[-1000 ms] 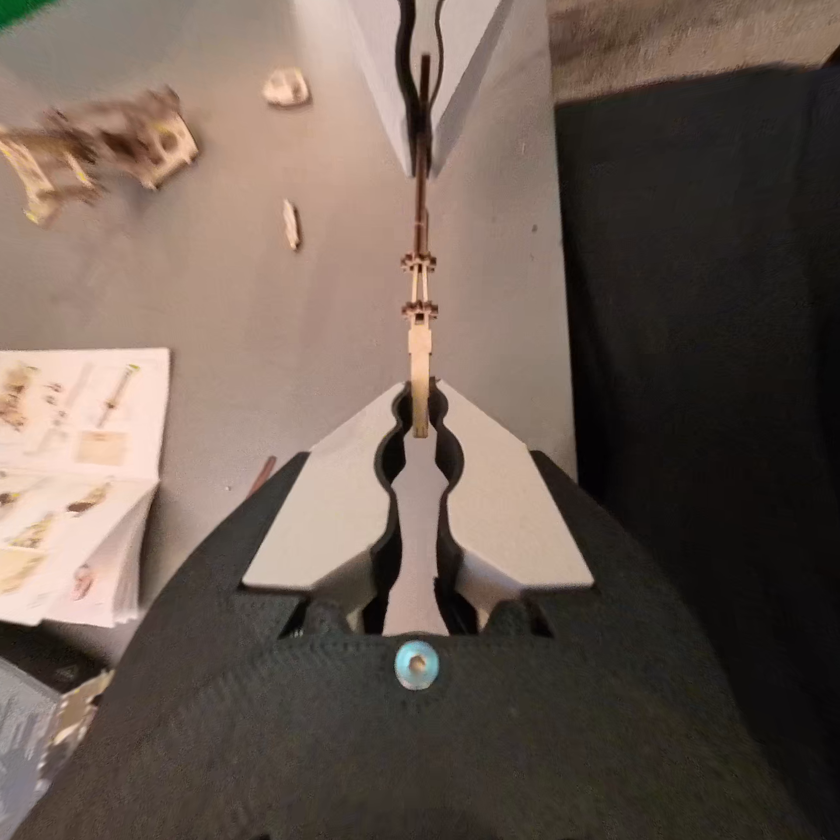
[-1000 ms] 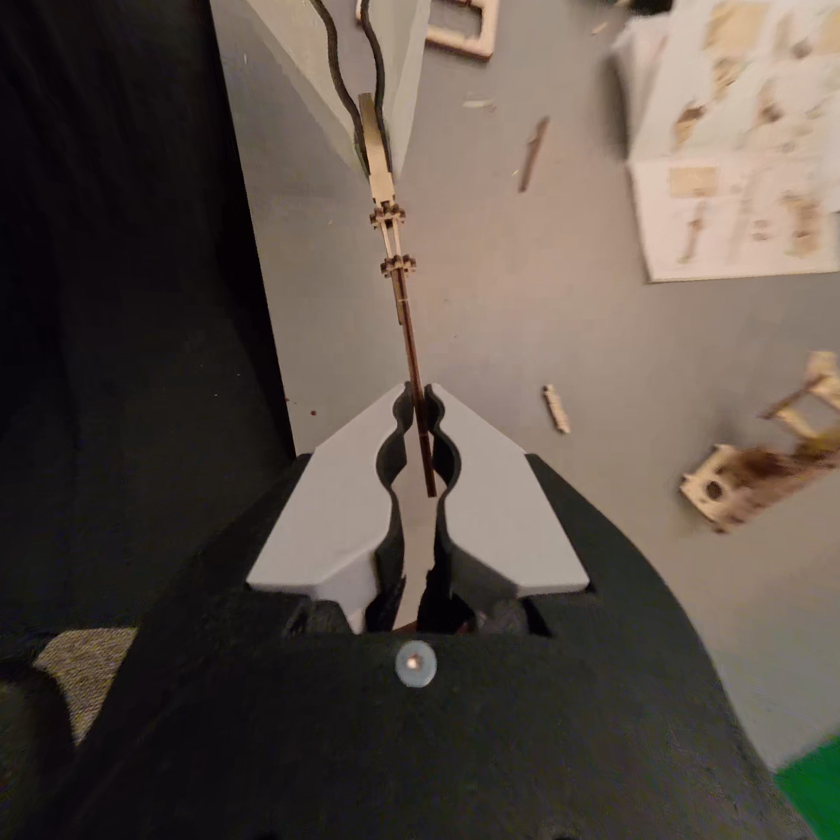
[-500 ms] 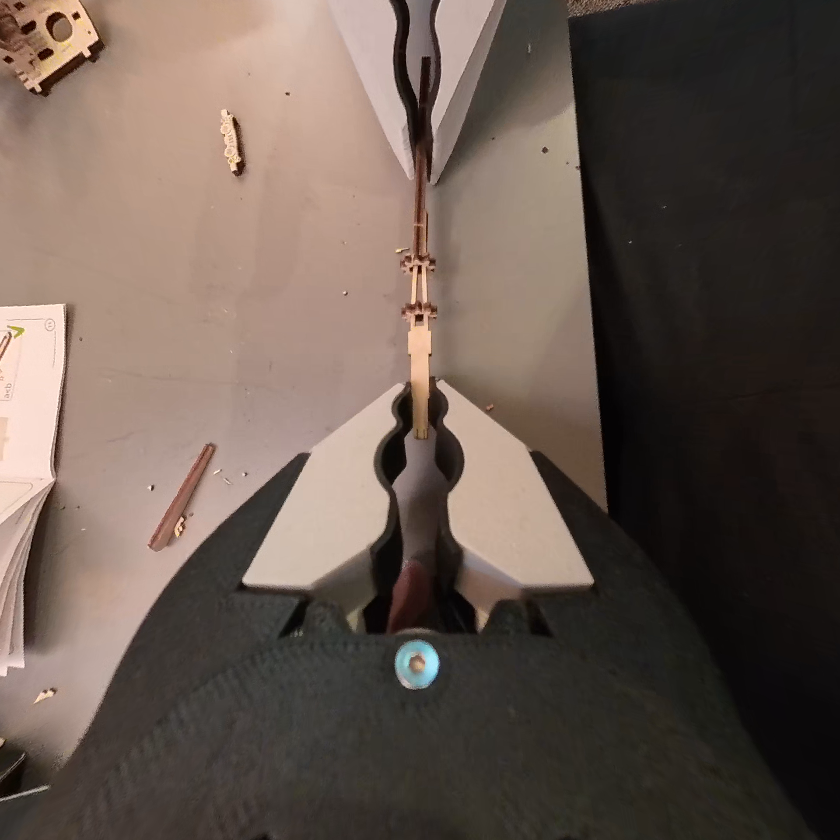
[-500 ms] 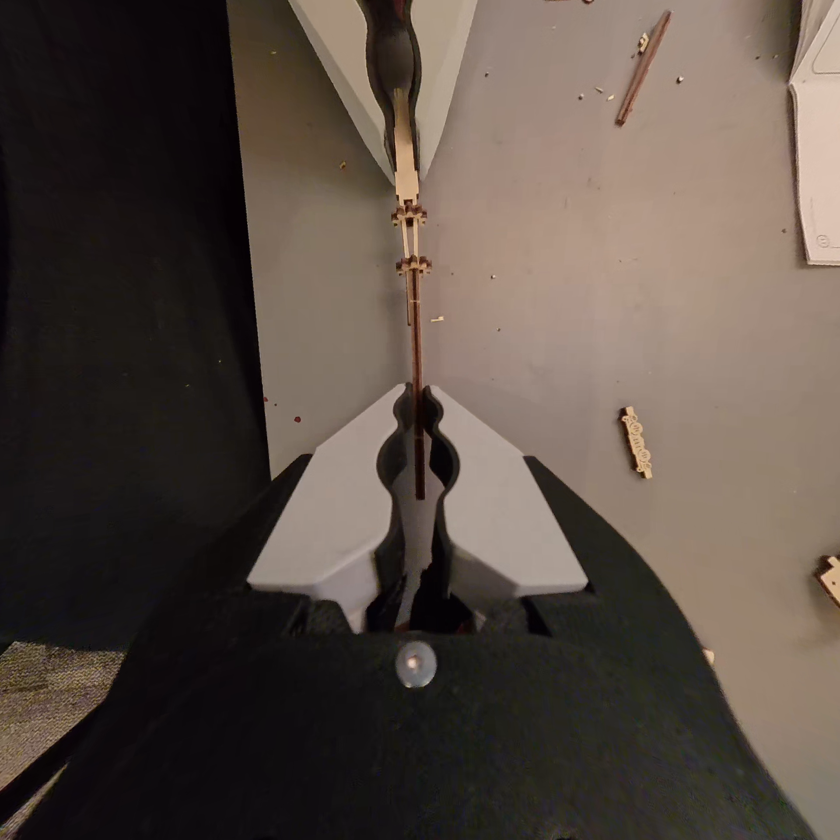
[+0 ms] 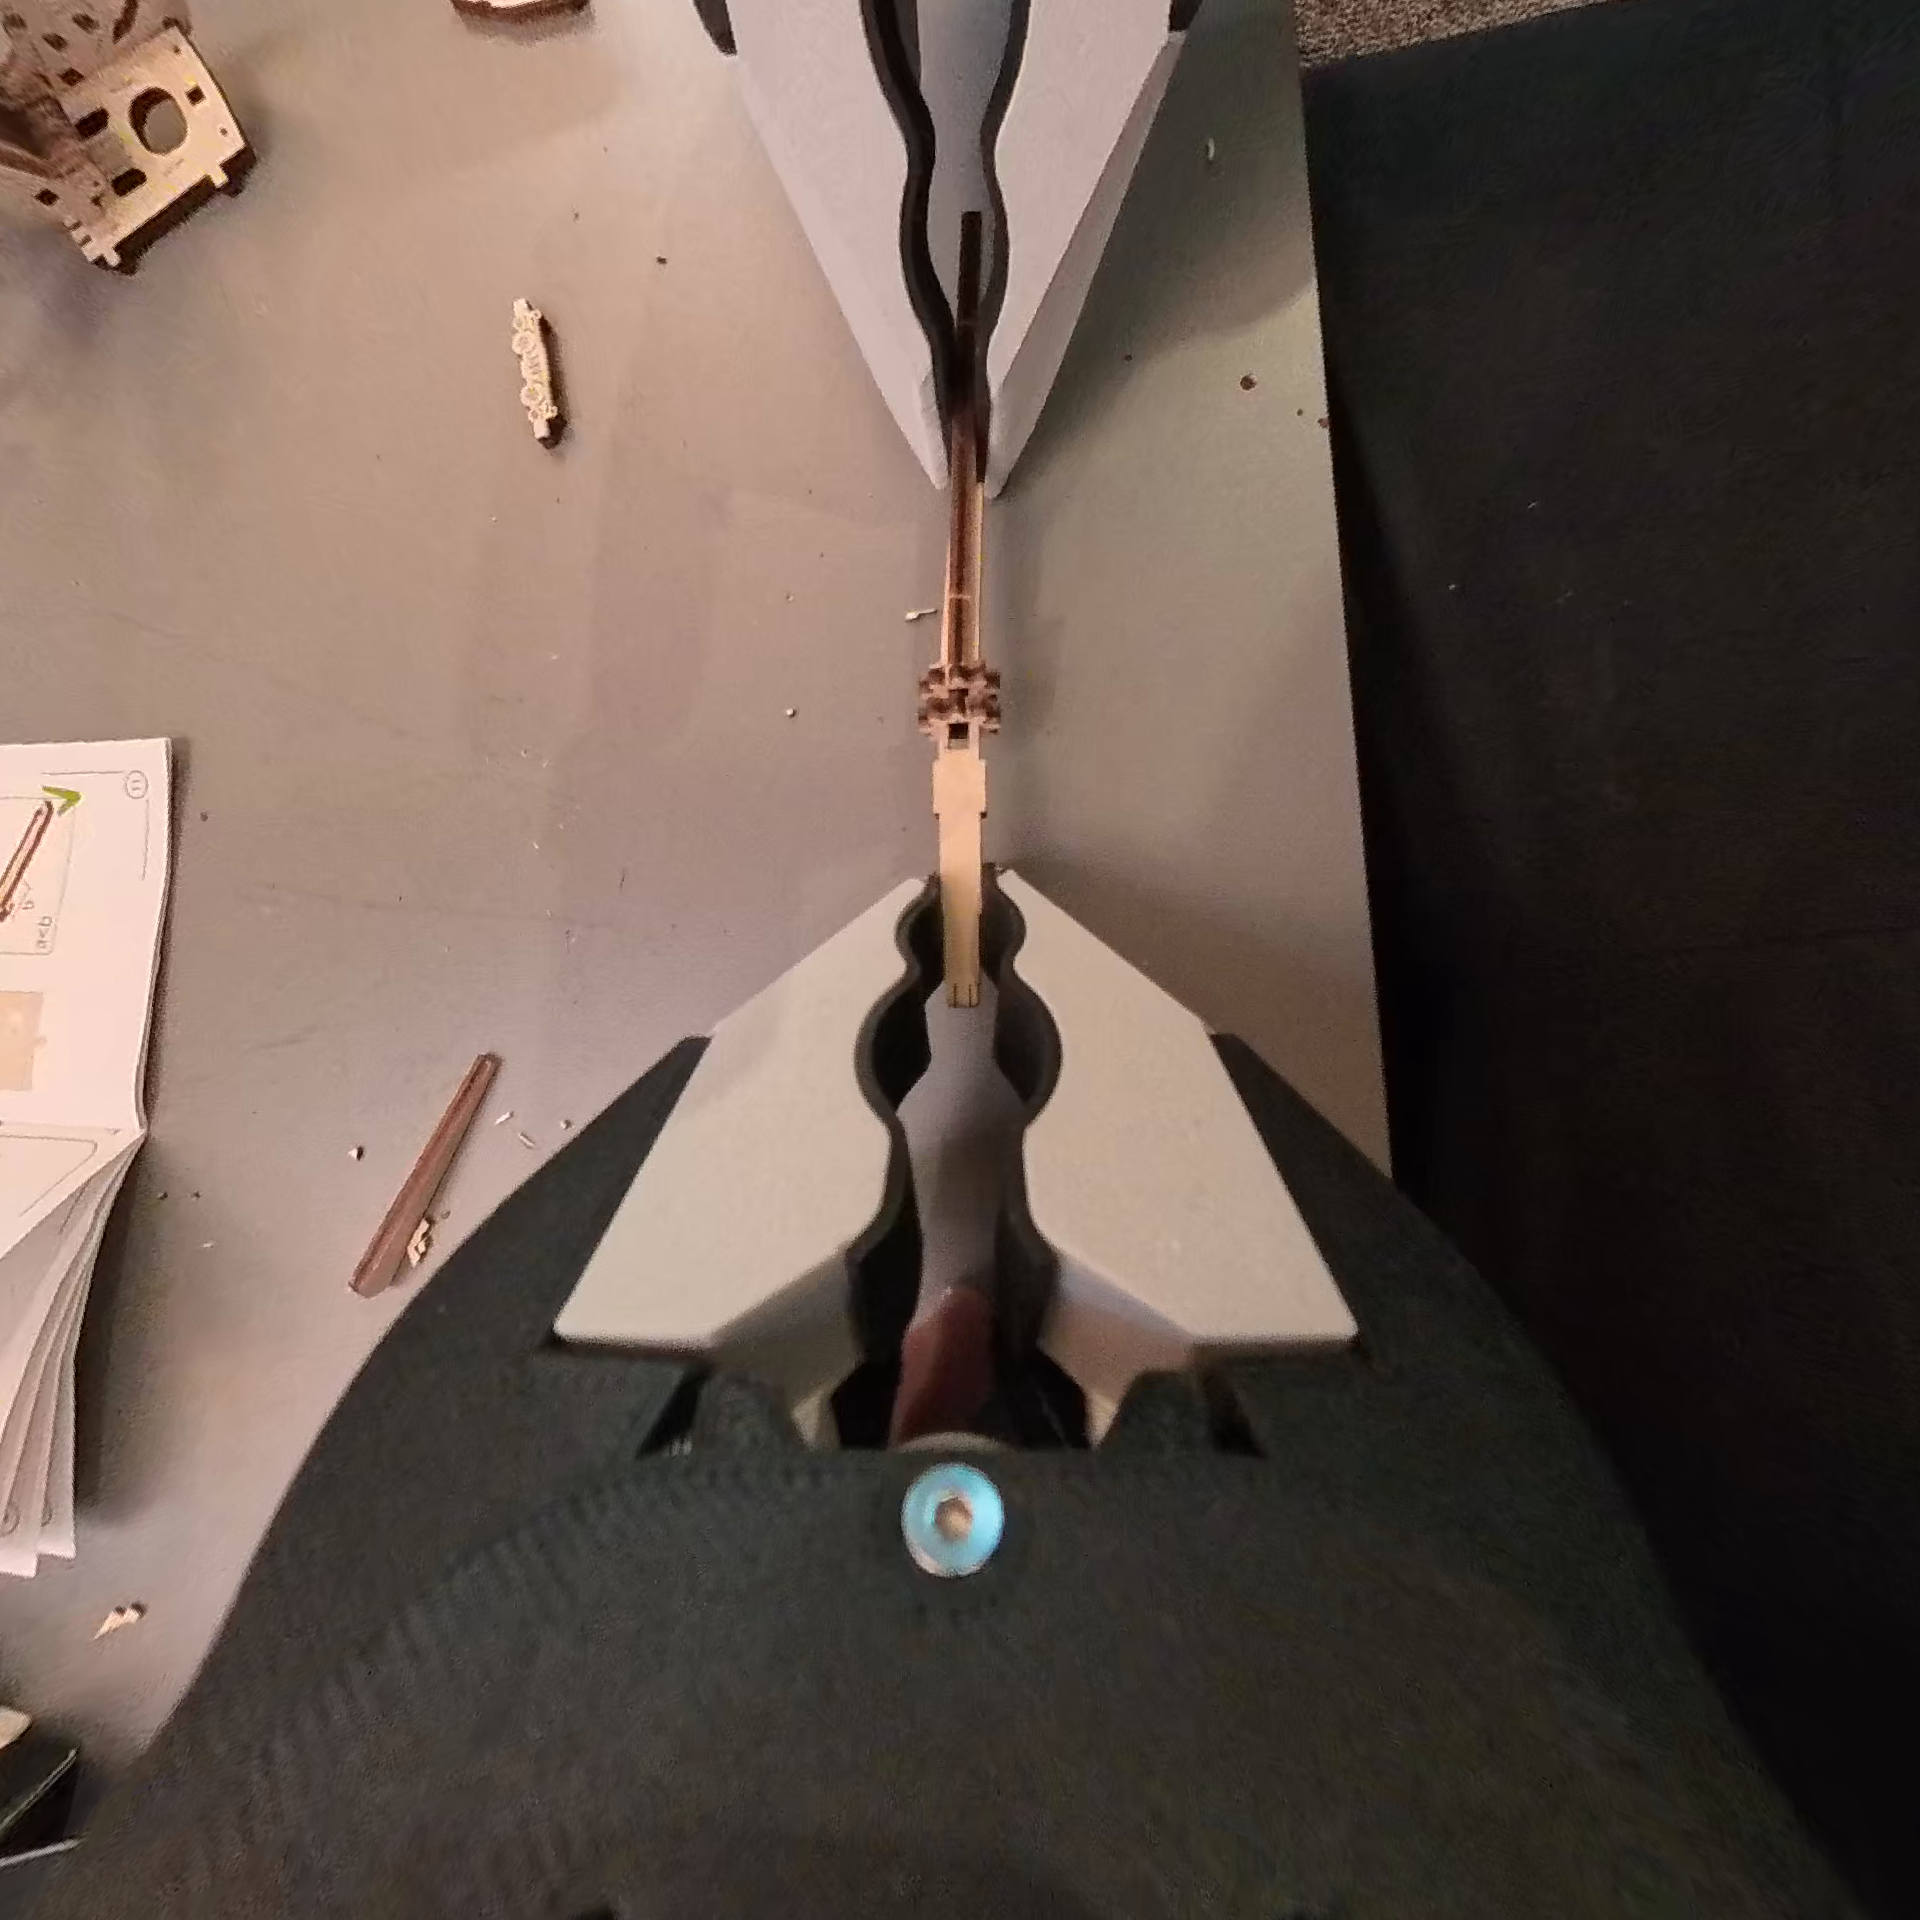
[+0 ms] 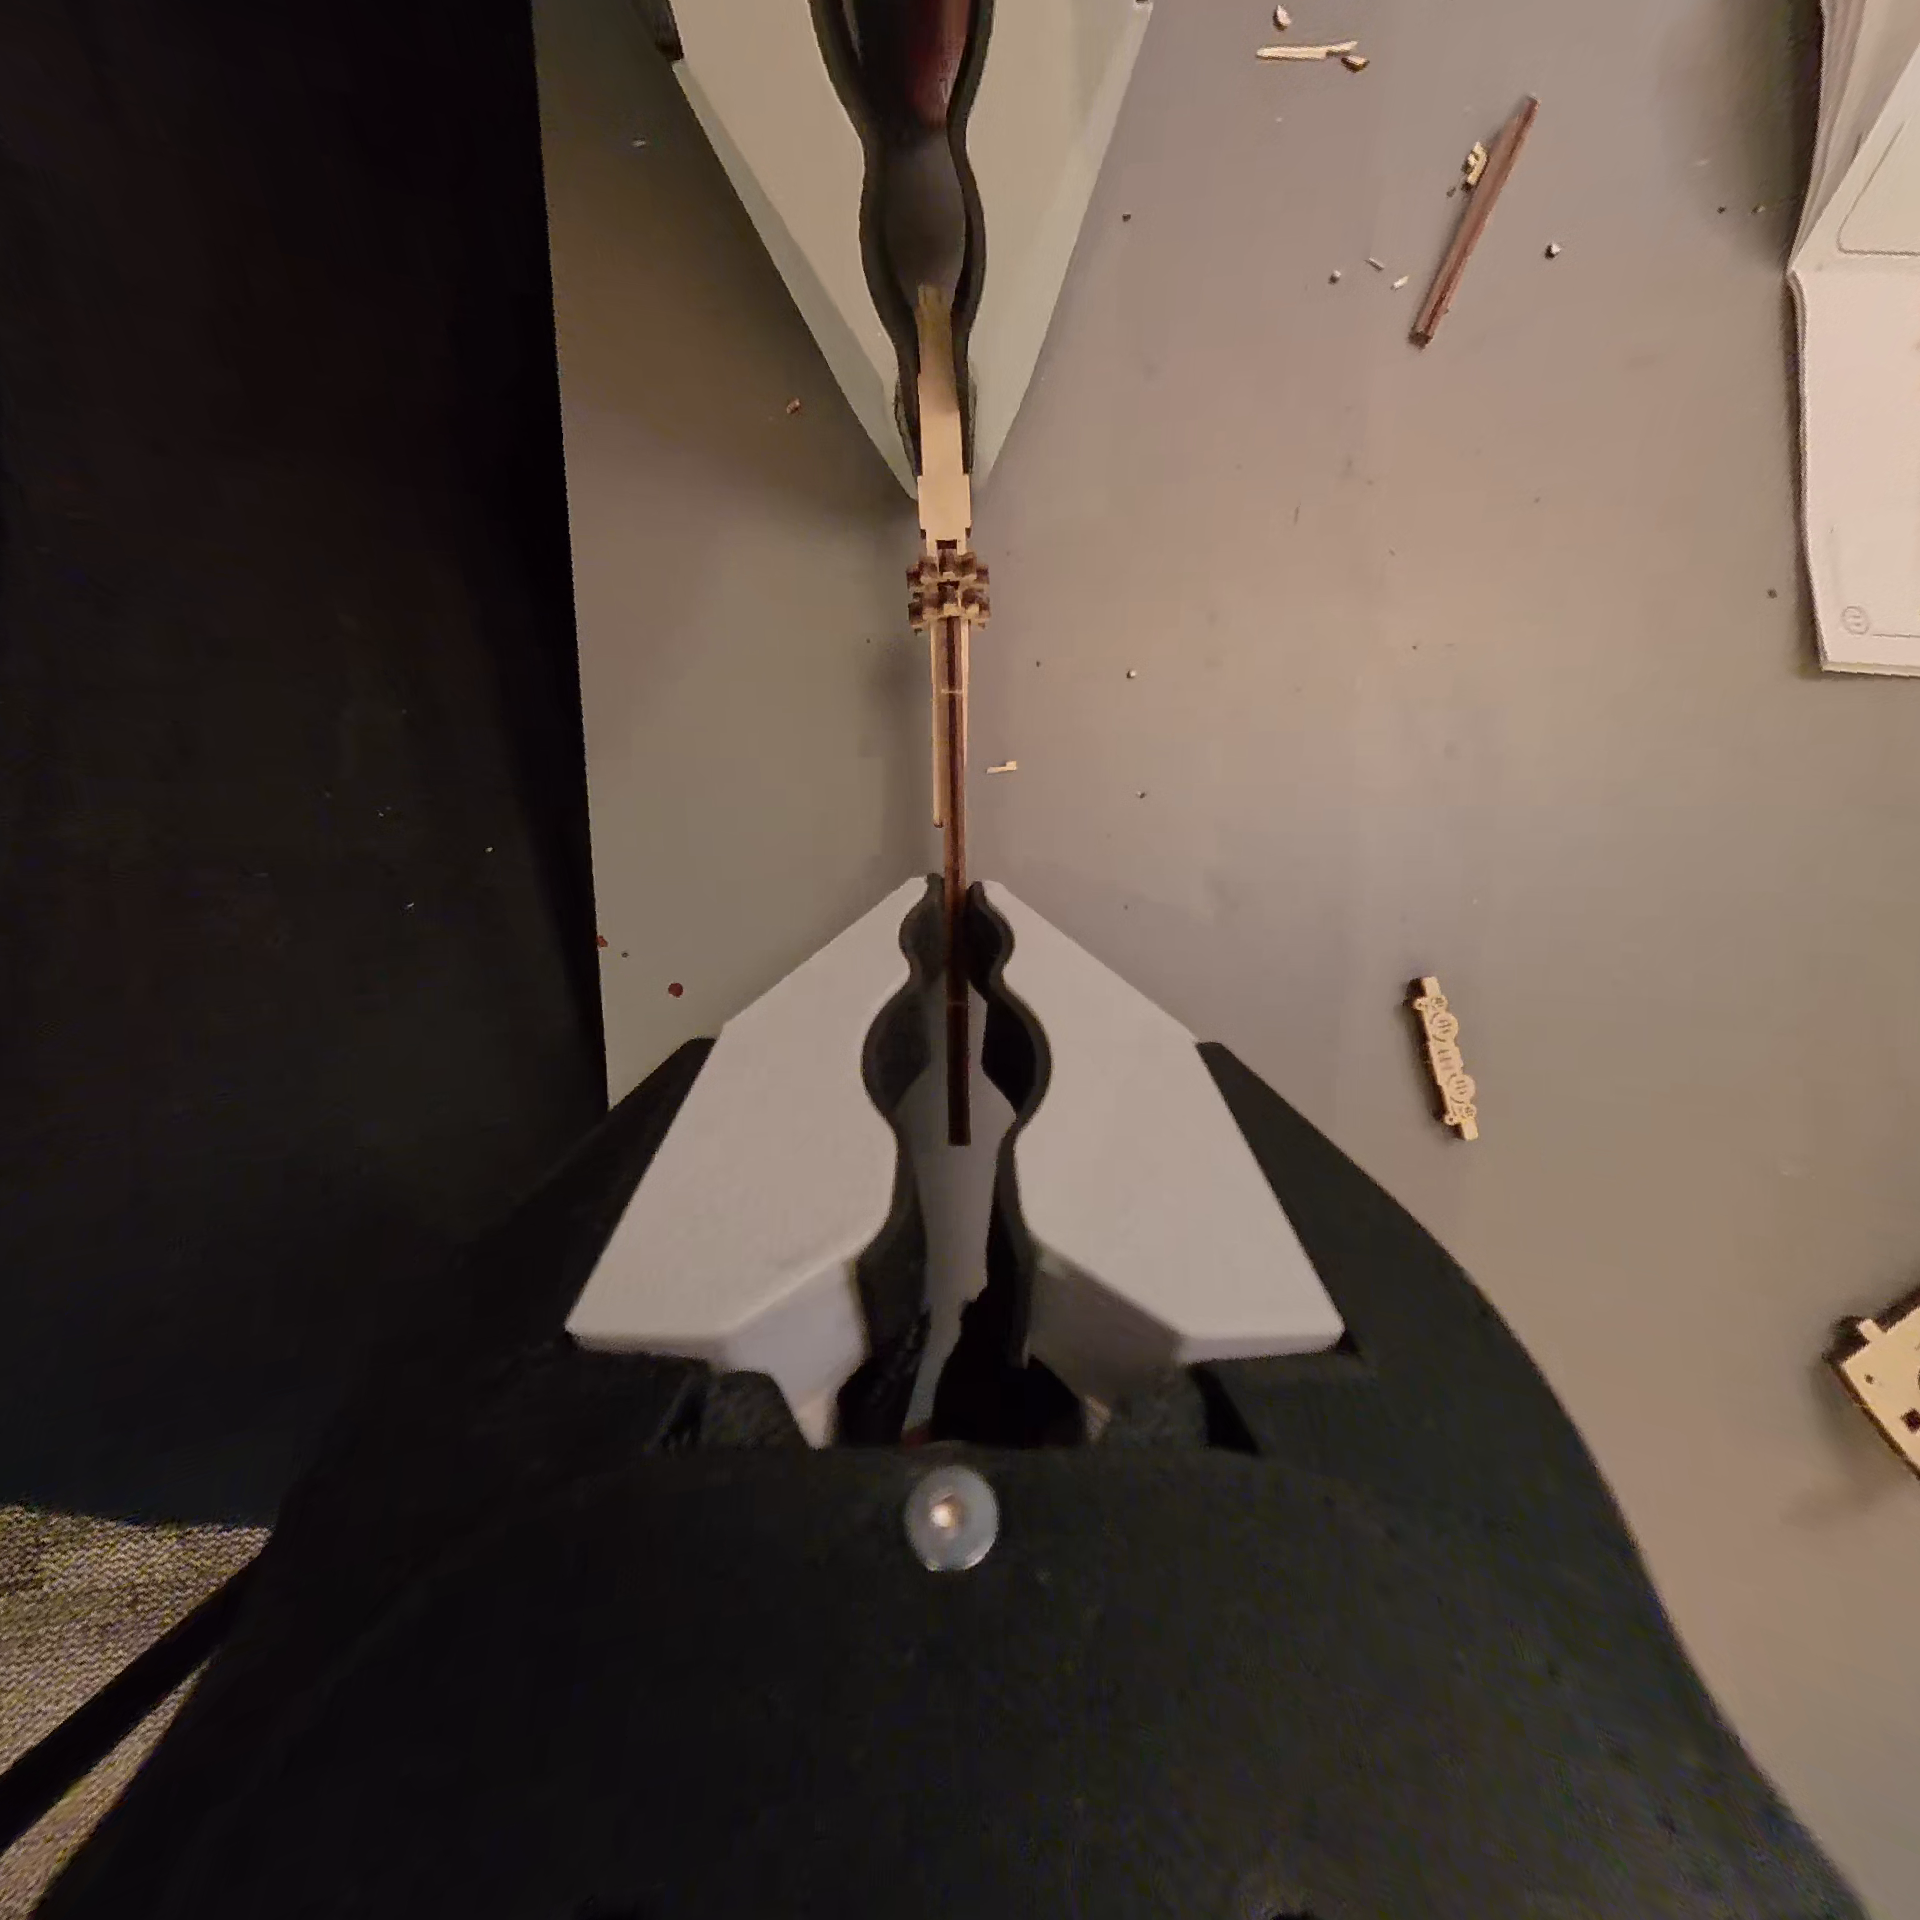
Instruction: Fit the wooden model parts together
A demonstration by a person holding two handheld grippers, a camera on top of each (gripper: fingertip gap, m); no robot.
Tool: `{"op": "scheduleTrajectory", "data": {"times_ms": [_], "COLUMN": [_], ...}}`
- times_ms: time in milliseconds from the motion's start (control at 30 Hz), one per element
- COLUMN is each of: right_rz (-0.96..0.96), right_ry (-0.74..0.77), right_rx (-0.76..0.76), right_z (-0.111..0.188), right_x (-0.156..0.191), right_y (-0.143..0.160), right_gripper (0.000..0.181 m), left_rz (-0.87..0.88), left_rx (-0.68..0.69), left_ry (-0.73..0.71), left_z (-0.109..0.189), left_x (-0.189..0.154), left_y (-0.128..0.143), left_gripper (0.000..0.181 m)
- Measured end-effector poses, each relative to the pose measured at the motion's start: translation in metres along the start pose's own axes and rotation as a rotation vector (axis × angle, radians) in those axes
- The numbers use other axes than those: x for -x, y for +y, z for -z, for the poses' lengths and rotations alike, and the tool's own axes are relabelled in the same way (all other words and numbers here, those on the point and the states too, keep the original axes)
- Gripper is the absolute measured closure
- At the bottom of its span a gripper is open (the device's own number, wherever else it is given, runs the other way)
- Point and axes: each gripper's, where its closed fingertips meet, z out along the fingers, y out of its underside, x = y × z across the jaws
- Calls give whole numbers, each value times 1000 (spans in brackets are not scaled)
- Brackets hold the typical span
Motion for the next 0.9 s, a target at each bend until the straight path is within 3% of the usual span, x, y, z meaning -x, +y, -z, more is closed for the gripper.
{"op": "scheduleTrajectory", "data": {"times_ms": [33, 900], "right_rz": [-4, -15], "right_ry": [-2, 11], "right_rx": [-4, -44], "right_z": [0, -3], "right_x": [0, 1], "right_y": [0, -6], "right_gripper": [181, 181], "left_rz": [0, -8], "left_rx": [-3, 0], "left_ry": [1, -6], "left_z": [0, -3], "left_x": [0, 1], "left_y": [0, -4], "left_gripper": [177, 178]}}
